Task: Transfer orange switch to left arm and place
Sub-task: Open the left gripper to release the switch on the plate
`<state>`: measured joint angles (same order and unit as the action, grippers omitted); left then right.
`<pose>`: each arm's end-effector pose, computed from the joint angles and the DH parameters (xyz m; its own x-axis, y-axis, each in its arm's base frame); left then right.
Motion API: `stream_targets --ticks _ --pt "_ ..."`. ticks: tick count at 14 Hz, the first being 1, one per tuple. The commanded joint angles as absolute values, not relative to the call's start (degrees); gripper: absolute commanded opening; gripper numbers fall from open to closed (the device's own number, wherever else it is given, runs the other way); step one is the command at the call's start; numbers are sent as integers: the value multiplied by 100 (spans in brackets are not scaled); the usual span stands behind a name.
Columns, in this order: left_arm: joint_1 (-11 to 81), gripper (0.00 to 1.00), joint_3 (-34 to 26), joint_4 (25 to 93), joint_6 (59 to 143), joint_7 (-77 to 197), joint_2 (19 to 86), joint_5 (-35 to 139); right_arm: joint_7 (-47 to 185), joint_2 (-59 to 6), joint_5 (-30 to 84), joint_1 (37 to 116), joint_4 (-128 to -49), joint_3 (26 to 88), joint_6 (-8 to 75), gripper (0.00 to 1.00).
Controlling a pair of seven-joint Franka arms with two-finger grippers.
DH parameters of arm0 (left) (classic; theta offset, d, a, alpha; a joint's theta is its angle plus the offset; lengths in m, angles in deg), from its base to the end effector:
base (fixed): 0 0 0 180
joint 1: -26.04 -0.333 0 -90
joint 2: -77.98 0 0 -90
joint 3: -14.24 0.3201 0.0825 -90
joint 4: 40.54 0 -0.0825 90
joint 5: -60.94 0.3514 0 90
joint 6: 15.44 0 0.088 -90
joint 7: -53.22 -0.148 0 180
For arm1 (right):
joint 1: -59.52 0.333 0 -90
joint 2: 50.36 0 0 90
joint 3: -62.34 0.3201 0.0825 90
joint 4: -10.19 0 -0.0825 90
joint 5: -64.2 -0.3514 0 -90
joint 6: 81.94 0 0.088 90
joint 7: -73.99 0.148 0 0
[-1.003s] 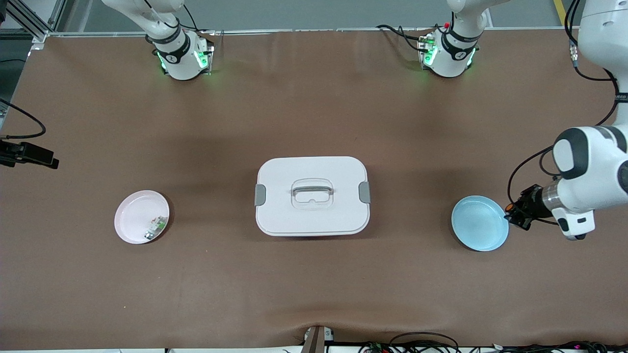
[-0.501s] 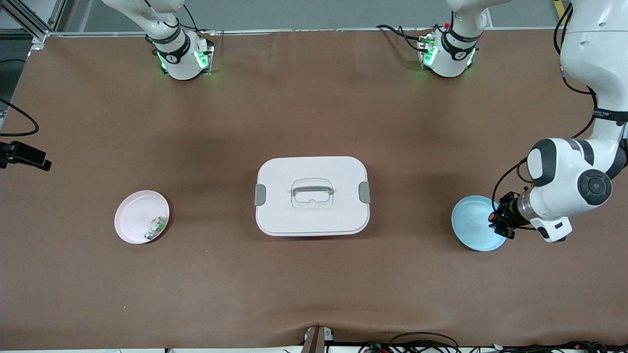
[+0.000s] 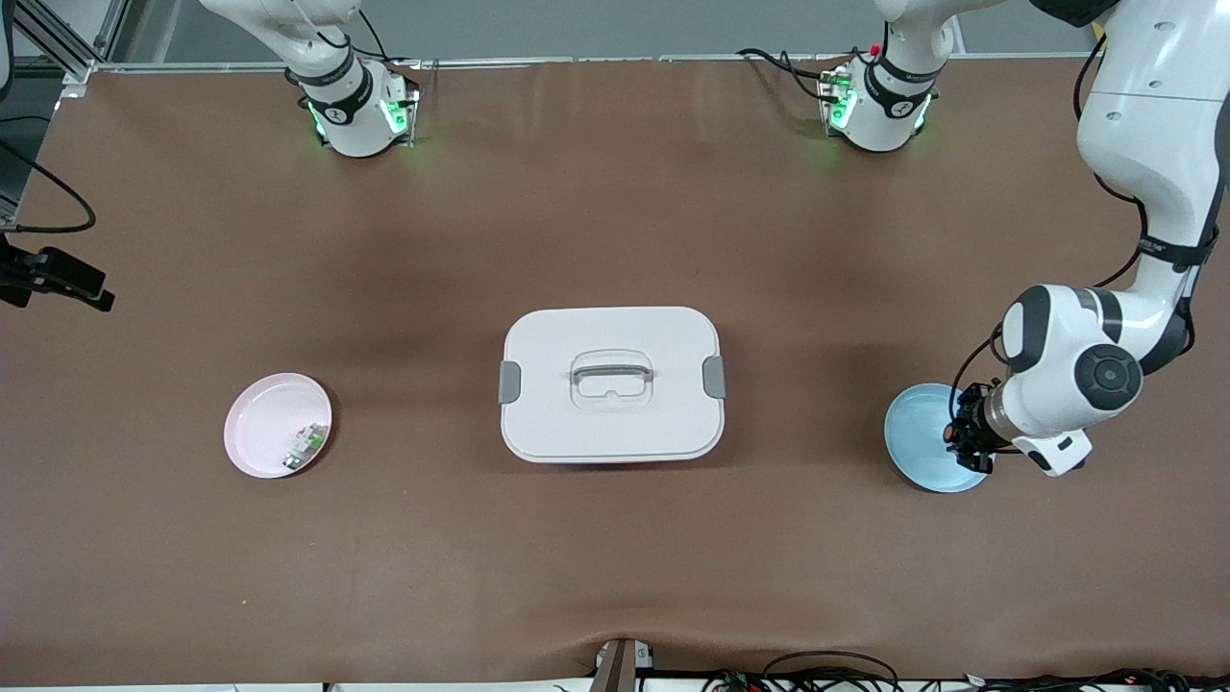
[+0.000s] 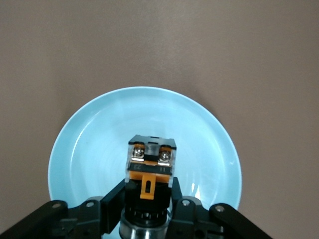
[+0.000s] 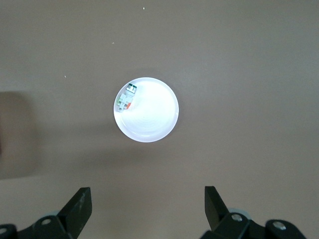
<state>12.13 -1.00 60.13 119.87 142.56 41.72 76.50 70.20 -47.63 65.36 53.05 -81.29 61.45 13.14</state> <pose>0.6433 0.0079 0.2033 0.1781 0.9834 0.0344 0.9840 -0.1782 0.0002 0.5396 -0.0724 0.5587 0.9981 -0.0605 0.0138 -0.0607 -0.9979 0.0219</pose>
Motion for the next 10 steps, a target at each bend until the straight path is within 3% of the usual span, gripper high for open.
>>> stream_targets --ticks 1,8,10 --pt "1190 12 -105 6255 12236 14497 4142 7843 7118 -4869 6499 5214 -8018 6252 845 100" --pt "1181 13 -105 6317 12421 14506 4028 7852 7109 -4421 6473 5311 -7174 6234 184 100" --pt "1154 18 -114 6317 12421 14506 4037 7948 7109 -4376 6412 5258 -7076 6216 174 100"
